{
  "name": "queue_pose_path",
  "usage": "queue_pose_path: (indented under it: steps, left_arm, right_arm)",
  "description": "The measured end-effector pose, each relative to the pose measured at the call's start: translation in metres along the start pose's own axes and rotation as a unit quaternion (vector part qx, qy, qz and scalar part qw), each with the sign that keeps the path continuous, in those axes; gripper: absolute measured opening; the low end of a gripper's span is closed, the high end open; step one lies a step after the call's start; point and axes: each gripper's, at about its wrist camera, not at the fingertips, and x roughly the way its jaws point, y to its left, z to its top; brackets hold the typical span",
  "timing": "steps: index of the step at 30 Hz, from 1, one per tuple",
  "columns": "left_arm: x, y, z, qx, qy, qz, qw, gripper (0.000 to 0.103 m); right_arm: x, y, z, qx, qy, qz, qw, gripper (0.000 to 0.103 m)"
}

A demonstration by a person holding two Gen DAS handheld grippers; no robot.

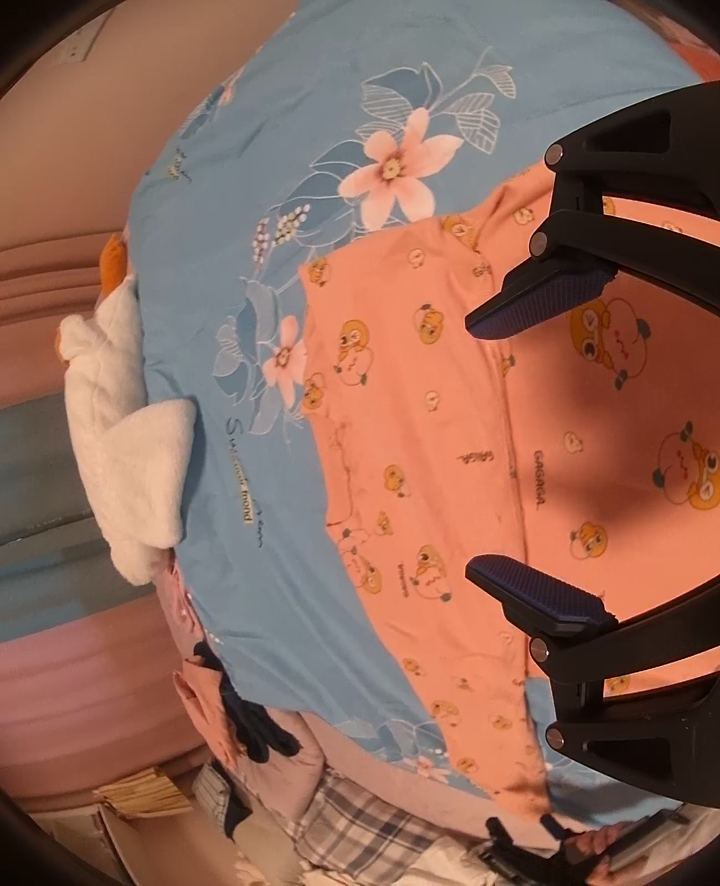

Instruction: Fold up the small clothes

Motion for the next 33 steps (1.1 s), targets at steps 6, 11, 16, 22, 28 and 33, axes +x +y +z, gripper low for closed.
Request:
queue_pose_path:
  steps: [6, 11, 16, 22, 28, 33]
  left_arm:
    - [0.002, 0.003, 0.001, 0.006, 0.004, 0.022, 0.9997, 0.09]
    - [0.01, 0.012, 0.002, -0.013, 0.023, 0.02, 0.9994, 0.09]
    - [0.012, 0.013, 0.003, -0.022, 0.032, 0.017, 0.9991, 0.09]
    - [0.016, 0.009, 0.0, -0.016, 0.04, 0.016, 0.9989, 0.089]
    - [0.019, 0.014, 0.0, -0.035, 0.045, 0.006, 0.9983, 0.086]
    - [0.018, 0.021, 0.002, -0.053, 0.045, -0.004, 0.9976, 0.072]
  right_arm:
    - [-0.005, 0.005, 0.004, 0.001, -0.004, 0.007, 1.0, 0.08]
    - [-0.005, 0.004, -0.001, 0.009, -0.001, 0.01, 1.0, 0.08]
    - [-0.002, 0.002, -0.003, 0.011, 0.005, 0.002, 1.0, 0.08]
    - [-0.001, 0.003, -0.003, 0.01, 0.007, -0.001, 1.0, 0.08]
    - [0.001, 0.006, -0.005, 0.004, 0.01, 0.0, 1.0, 0.08]
    - [0.002, 0.008, -0.007, 0.0, 0.013, 0.001, 1.0, 0.08]
